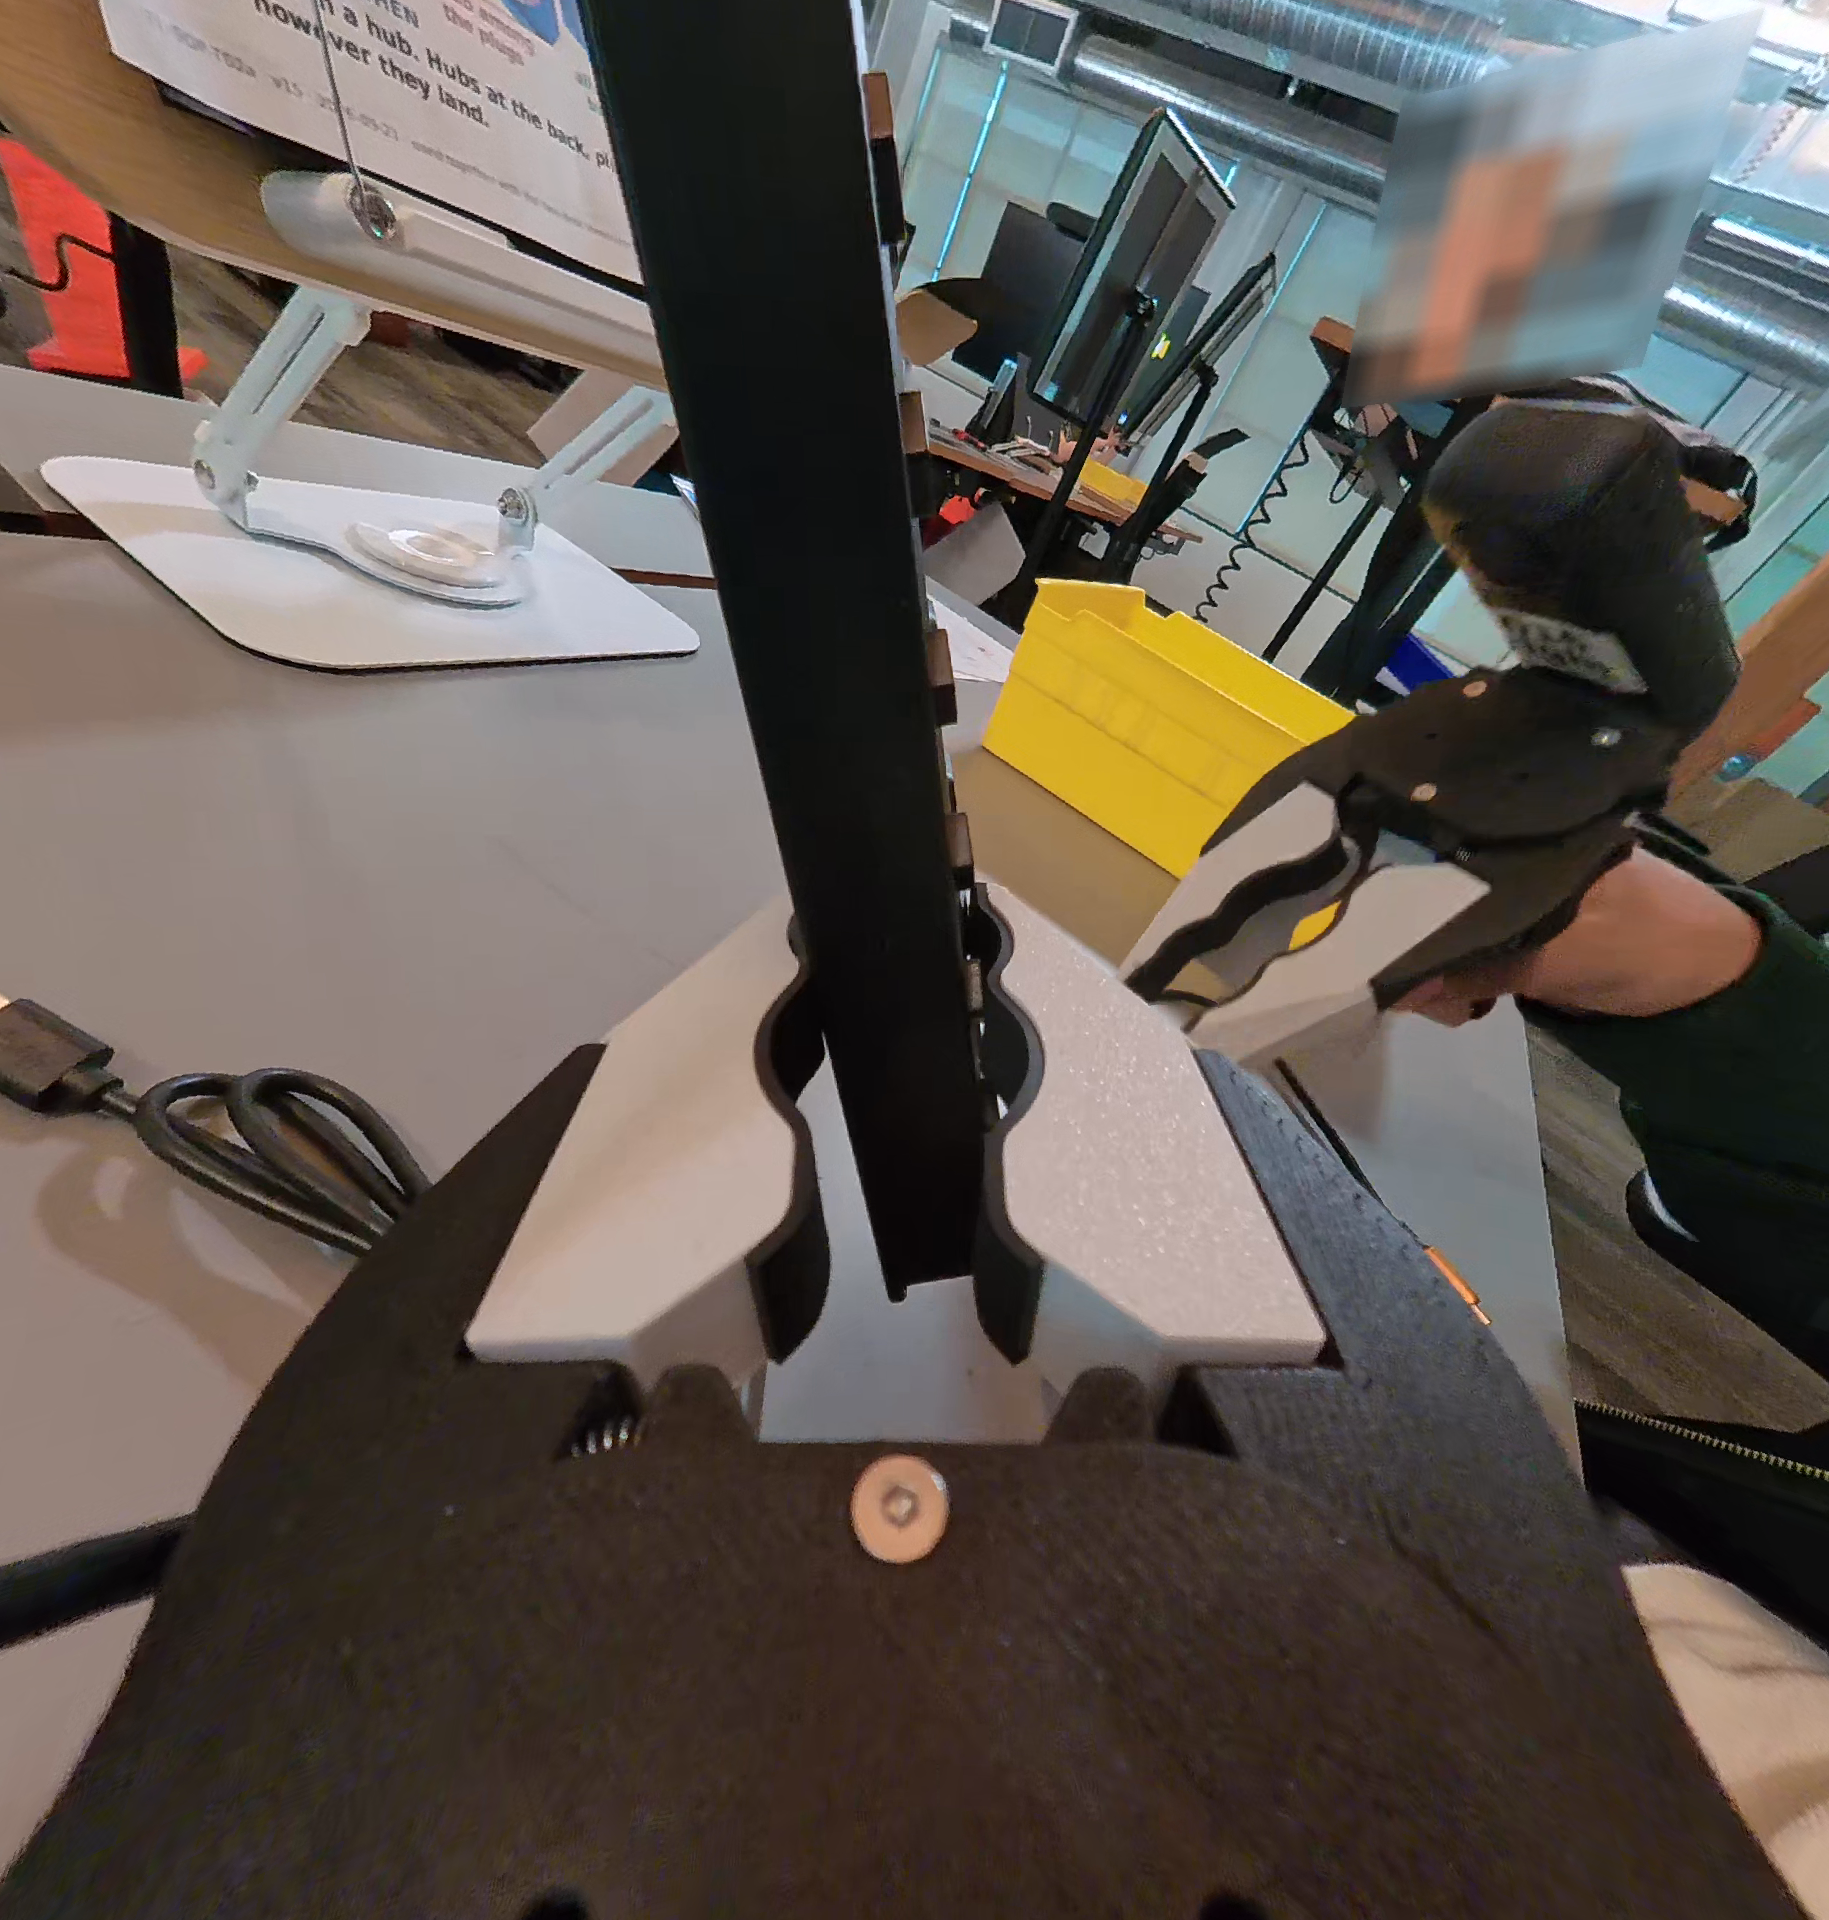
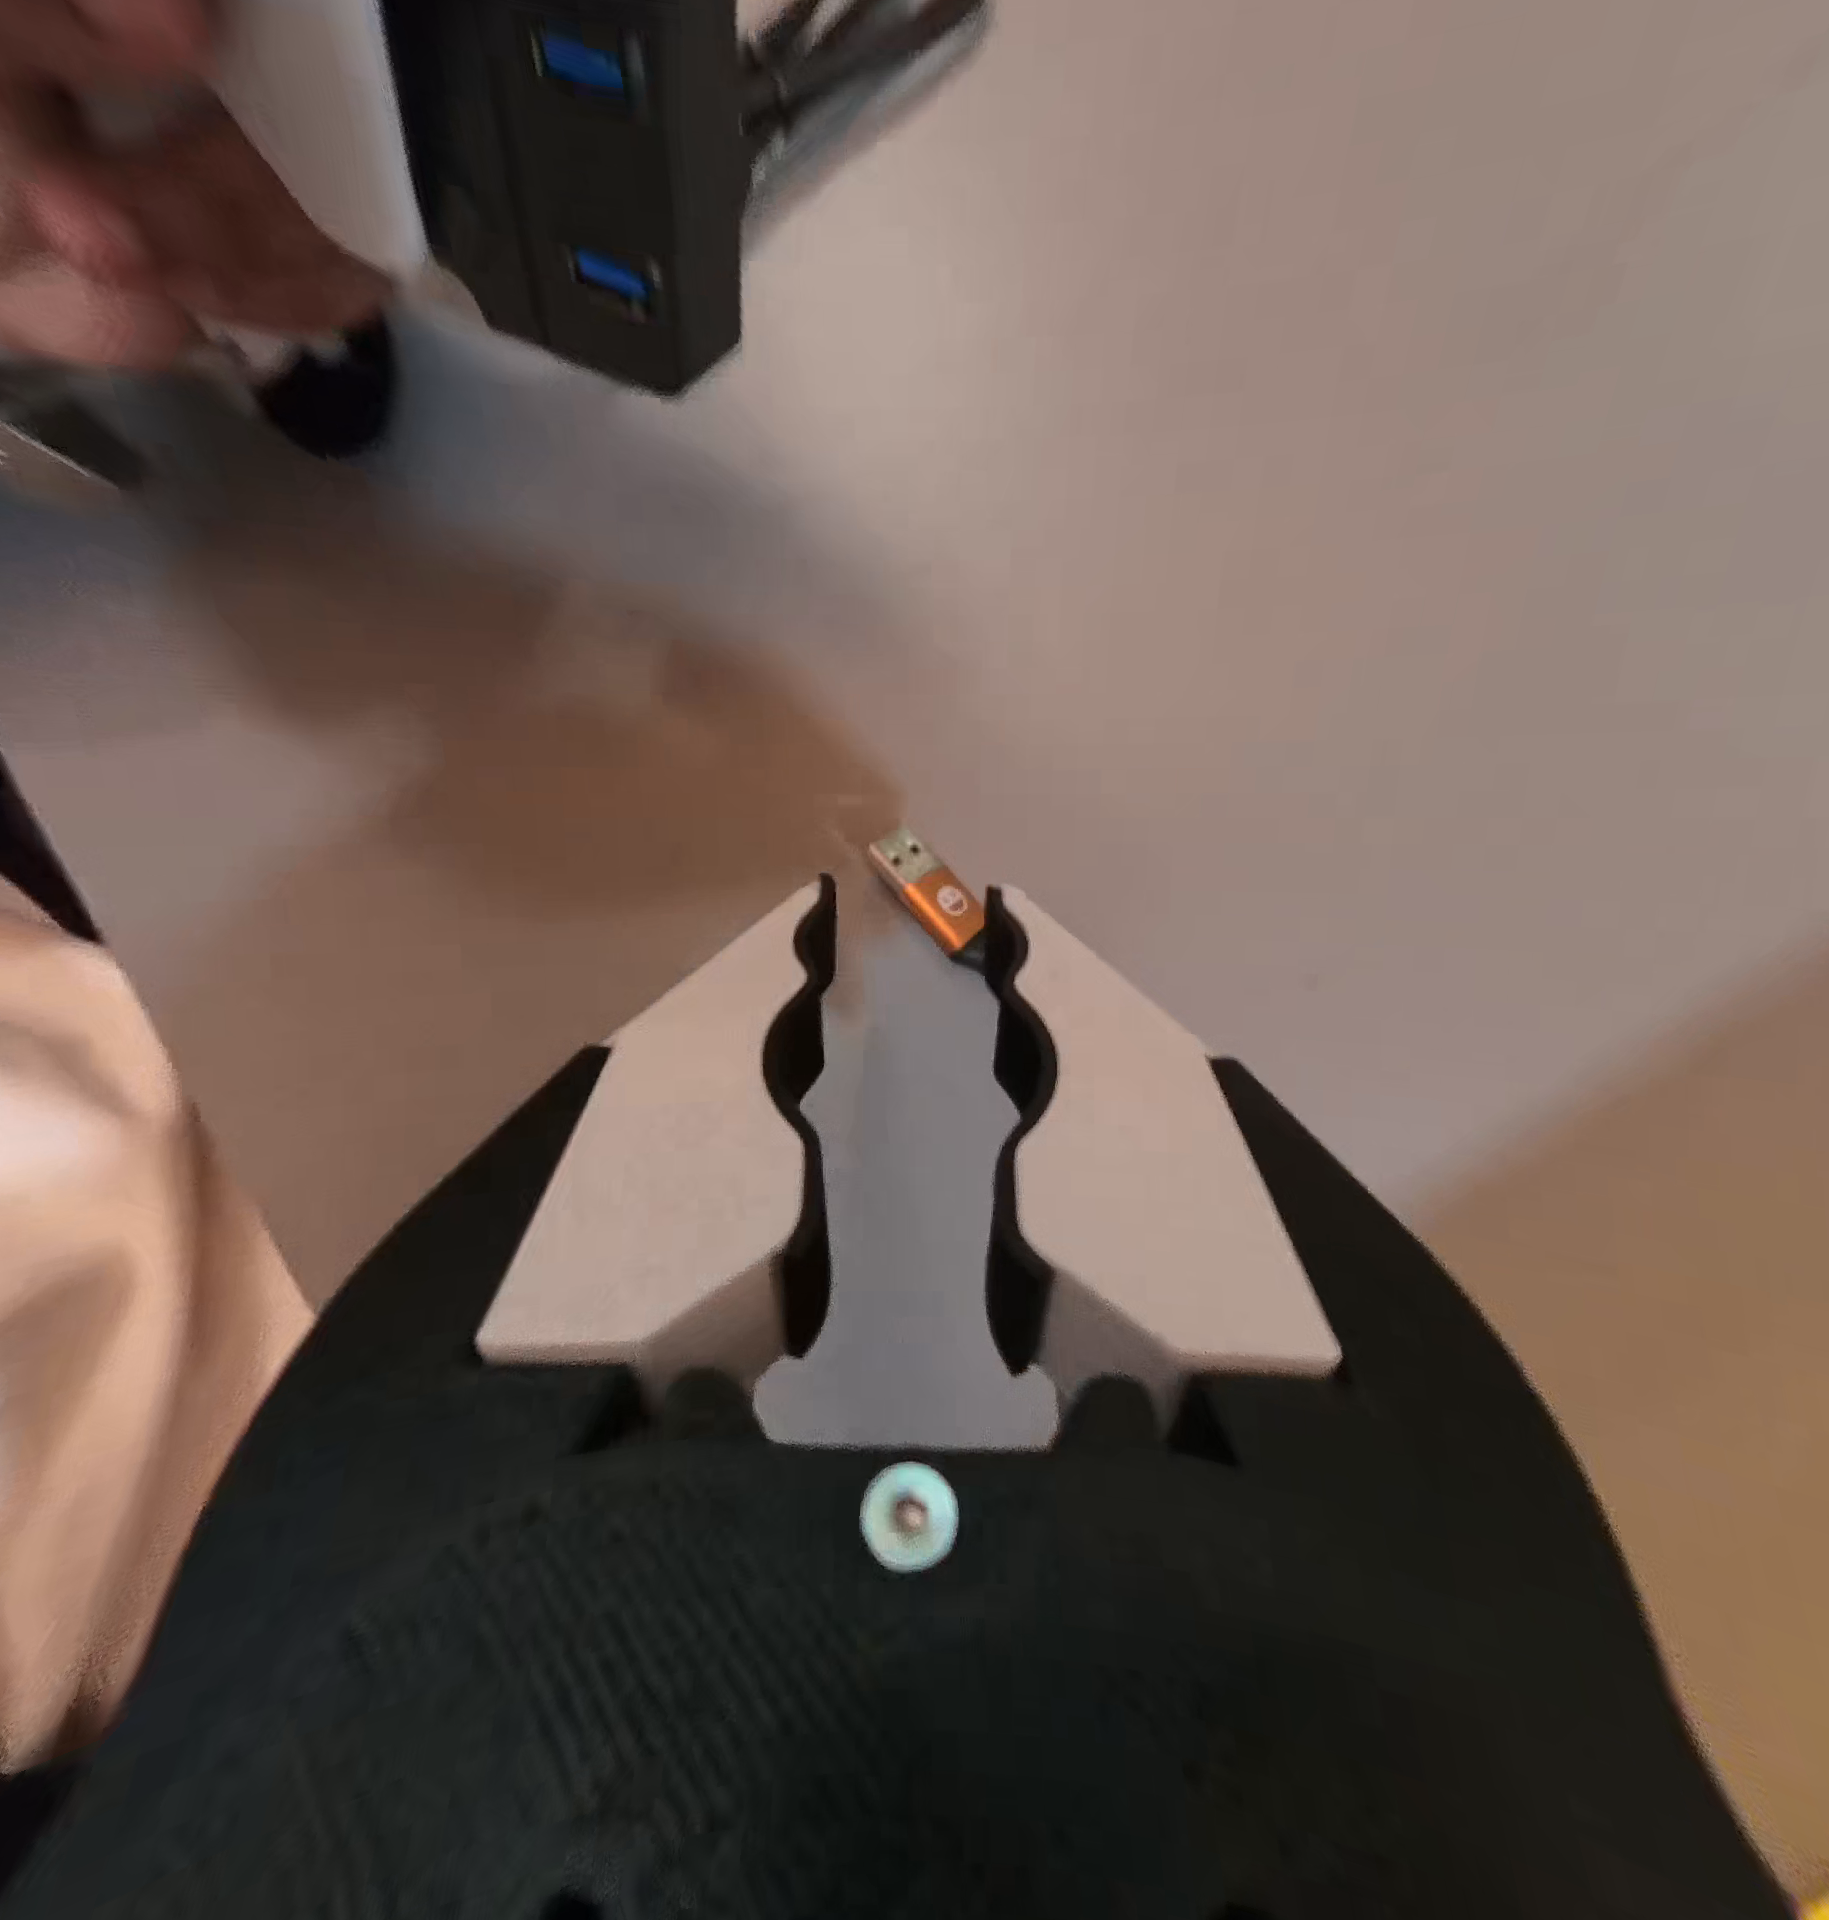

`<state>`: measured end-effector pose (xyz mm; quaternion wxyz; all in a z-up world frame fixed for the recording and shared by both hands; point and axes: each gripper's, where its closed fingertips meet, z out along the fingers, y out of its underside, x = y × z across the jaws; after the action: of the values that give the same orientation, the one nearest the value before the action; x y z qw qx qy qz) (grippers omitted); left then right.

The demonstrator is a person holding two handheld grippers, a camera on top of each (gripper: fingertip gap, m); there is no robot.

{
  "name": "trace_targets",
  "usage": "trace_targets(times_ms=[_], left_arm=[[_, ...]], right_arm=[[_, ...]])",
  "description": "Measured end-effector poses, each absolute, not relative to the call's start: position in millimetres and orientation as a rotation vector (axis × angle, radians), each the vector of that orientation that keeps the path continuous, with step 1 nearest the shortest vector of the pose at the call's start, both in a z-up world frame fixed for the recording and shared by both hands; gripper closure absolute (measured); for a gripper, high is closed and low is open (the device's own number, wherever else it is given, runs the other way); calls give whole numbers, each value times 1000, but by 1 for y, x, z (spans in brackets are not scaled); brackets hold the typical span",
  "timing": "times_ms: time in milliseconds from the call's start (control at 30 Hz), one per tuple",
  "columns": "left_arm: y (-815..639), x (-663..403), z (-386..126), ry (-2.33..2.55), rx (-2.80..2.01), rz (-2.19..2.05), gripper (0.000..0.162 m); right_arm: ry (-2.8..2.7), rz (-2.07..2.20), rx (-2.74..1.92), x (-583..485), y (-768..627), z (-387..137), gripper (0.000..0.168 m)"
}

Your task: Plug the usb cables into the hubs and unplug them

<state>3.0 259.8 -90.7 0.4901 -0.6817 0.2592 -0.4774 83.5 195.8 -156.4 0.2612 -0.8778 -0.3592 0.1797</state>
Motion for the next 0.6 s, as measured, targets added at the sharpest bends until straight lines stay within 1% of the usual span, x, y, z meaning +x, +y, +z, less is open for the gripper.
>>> trace_targets(times_ms=[100, 167, 233, 367, 600], left_arm=[[260, 3, -91, 624, -1660, -1167, 139], [260, 3, -91, 624, -1661, -1170, 139], [260, 4, -92, 626, -1663, -1171, 139], [259, 4, -93, 632, -1666, -1169, 139], [260, 4, -94, 624, -1672, -1177, 139]], right_arm=[[-945, 488, -2253, 90, 207, -136, 143], [-964, 437, -2188, 96, 212, -132, 146], [-978, 397, -2176, 103, 216, -140, 148], [-994, 441, -2276, 107, 211, -166, 145], [-1030, 500, -2290, 108, 205, -176, 145]])
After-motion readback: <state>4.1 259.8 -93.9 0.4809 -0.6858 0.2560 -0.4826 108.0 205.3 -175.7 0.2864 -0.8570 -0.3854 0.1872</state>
